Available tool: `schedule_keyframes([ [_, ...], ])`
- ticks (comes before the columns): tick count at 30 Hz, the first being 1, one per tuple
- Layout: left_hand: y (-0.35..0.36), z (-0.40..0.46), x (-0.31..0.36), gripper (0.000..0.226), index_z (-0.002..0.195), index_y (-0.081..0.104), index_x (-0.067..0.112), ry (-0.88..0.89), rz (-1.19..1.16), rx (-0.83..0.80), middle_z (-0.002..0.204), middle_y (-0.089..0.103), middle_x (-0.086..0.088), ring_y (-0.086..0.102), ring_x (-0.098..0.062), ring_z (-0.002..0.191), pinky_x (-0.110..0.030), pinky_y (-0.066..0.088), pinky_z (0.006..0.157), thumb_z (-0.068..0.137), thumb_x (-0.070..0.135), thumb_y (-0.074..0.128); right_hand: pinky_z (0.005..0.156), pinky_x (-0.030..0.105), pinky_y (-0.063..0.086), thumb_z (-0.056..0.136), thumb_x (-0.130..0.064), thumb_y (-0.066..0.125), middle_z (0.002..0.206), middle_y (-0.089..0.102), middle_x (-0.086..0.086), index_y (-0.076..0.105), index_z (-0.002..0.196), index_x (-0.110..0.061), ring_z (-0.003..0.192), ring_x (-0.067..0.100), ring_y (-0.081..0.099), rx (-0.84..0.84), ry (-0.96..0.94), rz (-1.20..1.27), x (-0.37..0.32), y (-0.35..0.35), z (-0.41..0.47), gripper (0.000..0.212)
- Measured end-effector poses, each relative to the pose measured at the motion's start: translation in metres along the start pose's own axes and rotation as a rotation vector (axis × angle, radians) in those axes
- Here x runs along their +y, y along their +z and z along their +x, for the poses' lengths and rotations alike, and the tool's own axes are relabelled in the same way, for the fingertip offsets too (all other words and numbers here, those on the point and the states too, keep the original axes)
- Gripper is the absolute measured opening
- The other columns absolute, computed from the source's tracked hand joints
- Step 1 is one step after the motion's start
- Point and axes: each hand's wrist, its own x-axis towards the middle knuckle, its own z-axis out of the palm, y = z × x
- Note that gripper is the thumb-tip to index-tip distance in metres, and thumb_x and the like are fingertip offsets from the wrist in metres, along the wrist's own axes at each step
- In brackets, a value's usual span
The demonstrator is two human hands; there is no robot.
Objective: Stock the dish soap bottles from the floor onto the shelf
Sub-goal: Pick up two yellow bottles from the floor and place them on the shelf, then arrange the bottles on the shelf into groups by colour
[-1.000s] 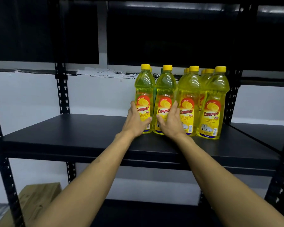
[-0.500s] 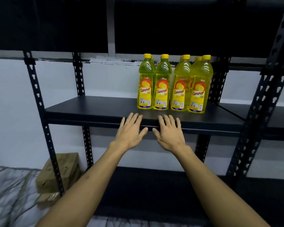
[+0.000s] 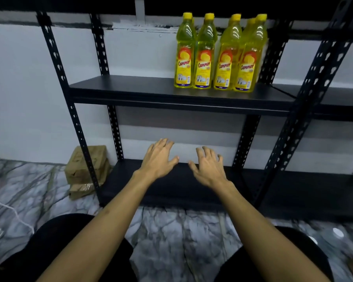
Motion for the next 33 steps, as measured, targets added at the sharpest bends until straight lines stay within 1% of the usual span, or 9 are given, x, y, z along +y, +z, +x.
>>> schedule_keyframes([
  [3, -0.001, -0.008, 0.003, 0.065, 0.151, 0.035, 0.014, 0.002, -0.022, 0.028, 0.161, 0.029, -0.009, 0.021, -0.024, 0.151, -0.039, 0.017, 0.121, 0.097, 0.046, 0.052, 0.113, 0.051, 0.023, 0.101, -0.051, 0.037, 0.156, 0.031, 0.012, 0.033, 0.147, -0.012, 0.142, 0.03, 0.028, 0.011, 0.0, 0.007, -0.002, -0.004, -0.004, 0.06],
  [6, -0.007, -0.005, 0.003, 0.067, 0.152, 0.034, 0.015, 0.002, -0.045, 0.058, 0.162, 0.027, -0.008, 0.019, -0.023, 0.151, -0.039, 0.016, 0.121, 0.096, 0.046, 0.052, 0.113, 0.052, 0.023, 0.1, -0.051, 0.038, 0.154, 0.033, 0.01, 0.033, 0.146, -0.013, 0.14, 0.028, 0.03, 0.056, -0.014, 0.031, -0.004, -0.009, -0.001, 0.06],
  [9, -0.019, 0.007, 0.004, 0.068, 0.153, 0.032, 0.017, 0.008, -0.053, 0.07, 0.163, 0.024, -0.008, 0.018, -0.023, 0.152, -0.038, 0.017, 0.121, 0.096, 0.047, 0.052, 0.113, 0.052, 0.023, 0.1, -0.051, 0.039, 0.154, 0.033, 0.009, 0.032, 0.148, -0.014, 0.14, 0.027, 0.03, 0.097, -0.013, 0.059, -0.004, -0.019, 0.009, 0.061],
  [13, -0.037, 0.026, 0.007, 0.069, 0.153, 0.033, 0.019, 0.008, -0.075, 0.125, 0.164, 0.023, -0.006, 0.017, -0.023, 0.152, -0.041, 0.02, 0.122, 0.095, 0.049, 0.053, 0.113, 0.052, 0.023, 0.099, -0.052, 0.039, 0.155, 0.032, 0.01, 0.032, 0.148, -0.014, 0.141, 0.026, 0.029, 0.149, -0.024, 0.066, -0.006, -0.037, 0.029, 0.062],
  [18, -0.051, 0.036, 0.008, 0.069, 0.154, 0.032, 0.02, -0.003, -0.083, 0.157, 0.164, 0.024, -0.004, 0.018, -0.022, 0.151, -0.04, 0.019, 0.119, 0.095, 0.048, 0.054, 0.111, 0.05, 0.025, 0.099, -0.051, 0.043, 0.152, 0.033, 0.008, 0.031, 0.149, -0.015, 0.139, 0.025, 0.031, 0.21, -0.03, 0.11, -0.012, -0.054, 0.042, 0.063],
  [25, -0.079, 0.055, 0.011, 0.067, 0.152, 0.036, 0.021, 0.046, -0.078, 0.236, 0.16, 0.031, -0.004, 0.027, -0.023, 0.147, -0.042, 0.024, 0.117, 0.094, 0.047, 0.056, 0.107, 0.049, 0.029, 0.098, -0.052, 0.044, 0.144, 0.039, 0.007, 0.032, 0.148, -0.016, 0.131, 0.026, 0.037, 0.316, -0.046, 0.167, -0.017, -0.082, 0.068, 0.063],
  [30, -0.118, 0.102, 0.008, 0.064, 0.149, 0.039, 0.021, 0.073, -0.067, 0.315, 0.156, 0.038, -0.002, 0.033, -0.023, 0.143, -0.042, 0.029, 0.115, 0.094, 0.048, 0.056, 0.101, 0.047, 0.034, 0.096, -0.053, 0.047, 0.14, 0.042, 0.006, 0.036, 0.145, -0.018, 0.127, 0.026, 0.04, 0.411, -0.068, 0.186, -0.021, -0.118, 0.118, 0.061],
  [33, -0.138, 0.141, 0.004, 0.063, 0.148, 0.041, 0.02, 0.082, -0.068, 0.341, 0.152, 0.043, 0.0, 0.039, -0.024, 0.138, -0.042, 0.034, 0.111, 0.093, 0.048, 0.056, 0.1, 0.048, 0.035, 0.096, -0.052, 0.05, 0.138, 0.042, 0.007, 0.038, 0.142, -0.017, 0.126, 0.027, 0.041, 0.448, -0.077, 0.226, -0.025, -0.14, 0.159, 0.059],
])
